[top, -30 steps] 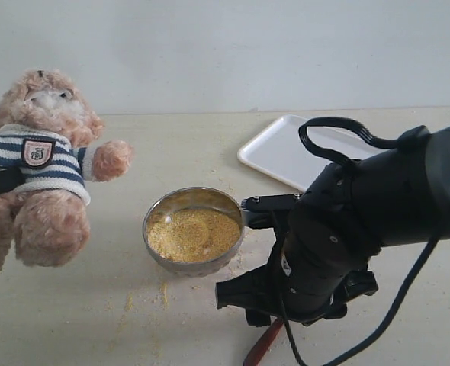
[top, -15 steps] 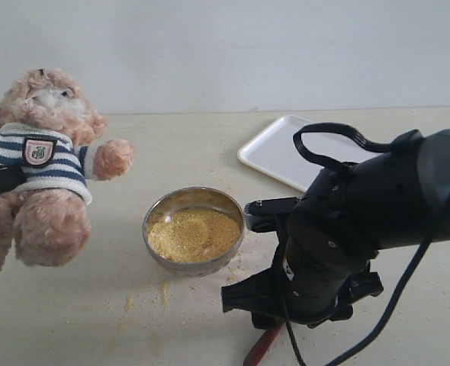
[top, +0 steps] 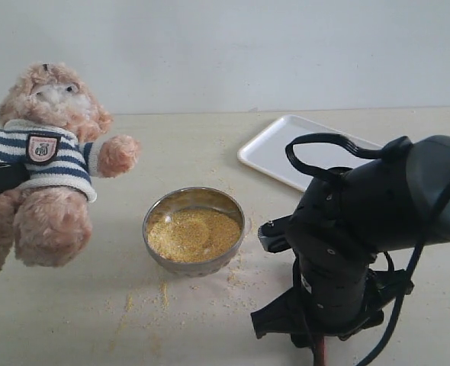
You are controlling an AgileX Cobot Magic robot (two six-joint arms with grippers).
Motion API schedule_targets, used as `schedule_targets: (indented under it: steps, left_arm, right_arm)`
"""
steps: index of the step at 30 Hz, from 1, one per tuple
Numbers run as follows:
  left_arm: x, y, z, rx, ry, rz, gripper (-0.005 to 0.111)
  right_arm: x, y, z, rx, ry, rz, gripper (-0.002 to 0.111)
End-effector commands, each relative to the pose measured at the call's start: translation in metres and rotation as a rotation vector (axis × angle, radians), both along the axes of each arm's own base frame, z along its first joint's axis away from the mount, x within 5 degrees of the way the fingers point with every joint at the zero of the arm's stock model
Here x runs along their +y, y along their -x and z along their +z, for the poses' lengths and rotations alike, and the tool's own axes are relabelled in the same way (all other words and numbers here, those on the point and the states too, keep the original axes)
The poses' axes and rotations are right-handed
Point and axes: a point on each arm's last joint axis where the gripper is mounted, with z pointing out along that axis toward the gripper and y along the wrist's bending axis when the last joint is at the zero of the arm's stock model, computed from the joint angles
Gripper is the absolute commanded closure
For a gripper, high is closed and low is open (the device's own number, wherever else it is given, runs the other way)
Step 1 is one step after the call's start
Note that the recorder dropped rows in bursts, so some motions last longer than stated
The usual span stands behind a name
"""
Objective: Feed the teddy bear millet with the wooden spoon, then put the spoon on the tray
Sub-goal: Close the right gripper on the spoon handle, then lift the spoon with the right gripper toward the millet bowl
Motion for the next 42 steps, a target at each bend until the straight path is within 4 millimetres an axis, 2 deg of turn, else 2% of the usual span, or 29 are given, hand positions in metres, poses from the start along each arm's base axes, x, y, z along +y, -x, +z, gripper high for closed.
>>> schedule_targets:
  steps: [1,8,10,12,13,20,29,42]
  left_arm:
    - [0.000,-0.002,0.004,-0.023,0.022,-0.002,0.102]
    - [-0.001,-0.001,0.004,-0.025,0.027,-0.008,0.102]
    - [-0.001,-0.001,0.004,-0.025,0.027,-0.008,0.102]
    - [-0.001,-0.001,0.004,-0.025,0.027,-0.008,0.102]
    - [-0.001,-0.001,0.004,-0.025,0.027,-0.008,0.102]
    - [-0.001,-0.001,0.004,-0.025,0.027,-0.008,0.102]
    - [-0.001,-0.001,0.004,-0.027,0.025,-0.008,0.102]
    - [-0.001,-0.001,0.004,-0.035,0.014,-0.014,0.102]
  right_arm:
    - [-0.001,0.003,0.001,0.037,0.013,0.022,0.070]
    - [-0.007,0.013,-0.013,0.042,-0.038,0.022,0.072]
    - [-0.008,0.015,-0.016,0.043,-0.046,0.022,0.083]
    - [-0.010,0.017,-0.018,0.042,-0.052,0.025,0.107]
    - [-0.009,0.017,-0.019,0.036,-0.062,0.029,0.108]
    - [-0.008,0.015,-0.016,0.013,-0.072,0.067,0.108]
    - [-0.009,0.010,0.007,-0.087,-0.100,0.147,0.108]
    - [-0.014,0.011,0.007,-0.068,-0.028,0.262,0.108]
